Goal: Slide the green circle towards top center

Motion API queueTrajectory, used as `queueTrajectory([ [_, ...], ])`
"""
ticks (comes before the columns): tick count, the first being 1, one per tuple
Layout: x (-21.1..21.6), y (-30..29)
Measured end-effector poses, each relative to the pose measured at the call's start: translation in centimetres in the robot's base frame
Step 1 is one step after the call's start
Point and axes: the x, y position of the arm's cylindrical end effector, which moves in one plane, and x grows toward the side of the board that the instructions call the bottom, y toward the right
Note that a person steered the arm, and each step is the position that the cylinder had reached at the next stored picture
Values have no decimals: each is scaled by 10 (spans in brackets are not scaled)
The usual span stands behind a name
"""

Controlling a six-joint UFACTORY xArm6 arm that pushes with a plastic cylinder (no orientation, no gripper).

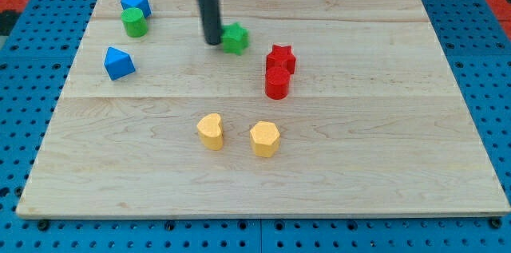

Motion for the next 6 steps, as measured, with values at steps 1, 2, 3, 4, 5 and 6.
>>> queueTrajectory([
  [1,0,34],
  [2,-3,7],
  [3,-6,16],
  [4,4,-89],
  [5,-4,-137],
  [6,-9,-139],
])
